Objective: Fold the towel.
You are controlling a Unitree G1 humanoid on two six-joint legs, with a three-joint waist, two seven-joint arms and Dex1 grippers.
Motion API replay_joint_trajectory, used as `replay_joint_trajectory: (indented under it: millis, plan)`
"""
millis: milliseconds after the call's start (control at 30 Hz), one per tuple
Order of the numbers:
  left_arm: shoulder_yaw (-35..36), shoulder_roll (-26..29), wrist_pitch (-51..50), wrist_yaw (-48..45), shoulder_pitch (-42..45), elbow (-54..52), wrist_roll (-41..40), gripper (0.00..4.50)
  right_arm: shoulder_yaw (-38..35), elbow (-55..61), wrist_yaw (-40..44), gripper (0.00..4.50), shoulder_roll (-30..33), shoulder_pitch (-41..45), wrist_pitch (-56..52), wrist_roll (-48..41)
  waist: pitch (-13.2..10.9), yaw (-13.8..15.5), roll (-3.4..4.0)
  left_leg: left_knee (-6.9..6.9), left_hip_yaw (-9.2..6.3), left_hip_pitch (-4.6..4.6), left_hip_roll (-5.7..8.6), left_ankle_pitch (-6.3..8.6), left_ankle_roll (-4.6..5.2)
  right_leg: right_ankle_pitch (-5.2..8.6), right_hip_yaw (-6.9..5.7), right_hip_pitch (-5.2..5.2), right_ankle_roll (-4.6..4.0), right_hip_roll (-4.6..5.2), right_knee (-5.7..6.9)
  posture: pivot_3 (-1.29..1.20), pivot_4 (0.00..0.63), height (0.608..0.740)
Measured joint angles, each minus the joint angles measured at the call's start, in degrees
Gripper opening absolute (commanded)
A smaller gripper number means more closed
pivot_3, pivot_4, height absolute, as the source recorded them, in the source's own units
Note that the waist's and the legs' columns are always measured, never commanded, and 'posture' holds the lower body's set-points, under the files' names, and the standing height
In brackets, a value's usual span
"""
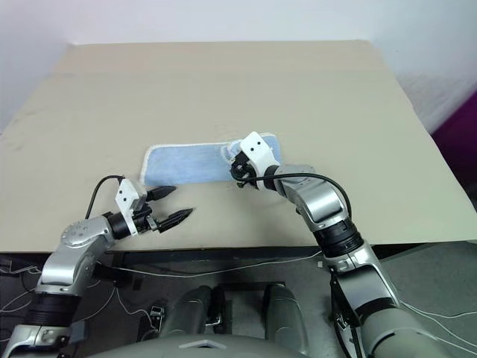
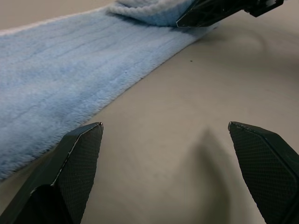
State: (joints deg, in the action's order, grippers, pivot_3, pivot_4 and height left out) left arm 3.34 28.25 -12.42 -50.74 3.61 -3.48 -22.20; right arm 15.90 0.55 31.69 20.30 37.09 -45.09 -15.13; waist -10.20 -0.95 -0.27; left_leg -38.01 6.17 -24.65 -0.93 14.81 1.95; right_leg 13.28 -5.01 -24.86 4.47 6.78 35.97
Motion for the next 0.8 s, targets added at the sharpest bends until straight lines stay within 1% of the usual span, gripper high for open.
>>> replay_joint_trajectory:
  millis: [133, 267, 367, 400, 500, 533, 600, 767, 800]
  plan:
    - [1.9, -2.2, -3.5, 2.1, -3.8, -4.0, -4.7, 4.50, -3.4, 3.1, 1.1, 3.69, 0.6, -1.3, 0.3, -1.6, 0.0, 0.0, 0.00, 0.00, -0.02, -0.05, 0.00, 0.01, 0.00, 0.00, 0.01, -0.03, 0.00, 0.01, -0.01, 0.00, 0.150, 0.740]
    - [5.7, -5.6, -8.2, 7.4, -6.3, -7.5, -10.5, 4.50, -7.8, 6.1, 2.4, 3.69, 1.4, -3.9, 2.3, -3.3, 0.0, 0.1, 0.00, 0.00, -0.05, -0.07, 0.00, 0.01, 0.00, 0.00, -0.01, -0.02, 0.00, 0.01, -0.03, 0.00, 0.150, 0.740]
    - [9.3, -9.2, -14.1, 14.9, -7.4, -11.4, -16.8, 4.50, -12.3, 6.8, 3.1, 3.07, 1.1, -4.1, 3.4, -6.0, 0.0, 0.1, 0.00, 0.00, -0.06, -0.07, 0.00, 0.00, 0.01, 0.00, -0.02, 0.01, 0.01, -0.01, -0.04, 0.00, 0.150, 0.740]
    - [9.9, -9.9, -15.9, 17.2, -7.7, -12.0, -18.0, 4.50, -13.3, 6.2, 3.0, 2.79, 1.1, -3.9, 4.1, -6.2, 0.0, 0.1, 0.00, 0.00, -0.06, -0.07, 0.00, -0.03, 0.06, -0.01, -0.03, 0.01, 0.01, -0.03, -0.04, 0.00, 0.150, 0.740]
    - [11.9, -13.6, -19.6, 23.9, -7.6, -13.3, -22.3, 4.50, -14.2, 1.4, 2.6, 1.80, 0.6, -2.9, 7.3, -5.4, 0.0, 0.1, -0.01, -0.03, -0.05, -0.06, 0.01, -0.10, 0.17, -0.01, -0.06, 0.06, 0.02, -0.06, -0.04, 0.00, 0.150, 0.740]
    - [13.5, -15.9, -21.1, 27.8, -6.6, -13.5, -24.9, 4.50, -14.1, -1.8, 2.2, 1.47, -0.1, -2.3, 9.2, -4.4, 0.0, 0.1, -0.01, -0.06, -0.05, -0.05, 0.01, -0.10, 0.18, -0.01, -0.06, 0.08, 0.02, -0.07, -0.01, 0.00, 0.150, 0.740]
    - [15.7, -18.5, -23.8, 34.2, -4.8, -13.6, -29.0, 4.50, -13.1, -7.2, 1.4, 0.83, -1.9, -1.2, 13.2, -2.2, 0.0, 0.2, -0.01, -0.09, -0.07, -0.02, 0.01, -0.12, 0.19, -0.01, -0.10, 0.12, 0.03, -0.11, 0.02, 0.00, 0.150, 0.740]
    - [17.6, -20.9, -27.2, 43.7, -3.1, -14.7, -34.3, 4.50, -10.1, -19.1, 1.5, 0.83, -5.2, 0.5, 22.6, 2.9, 0.0, 0.2, -0.02, -0.10, -0.06, 0.18, 0.03, -0.12, 0.20, -0.01, -0.15, 0.35, 0.05, -0.28, 0.00, 0.00, 0.150, 0.740]
    - [17.7, -21.0, -27.3, 44.0, -3.1, -14.8, -34.7, 4.50, -9.9, -19.8, 1.6, 0.83, -5.4, 0.5, 23.0, 3.2, 0.0, 0.2, -0.02, -0.10, -0.06, 0.19, 0.03, -0.12, 0.20, -0.01, -0.14, 0.35, 0.05, -0.28, 0.00, 0.00, 0.150, 0.740]
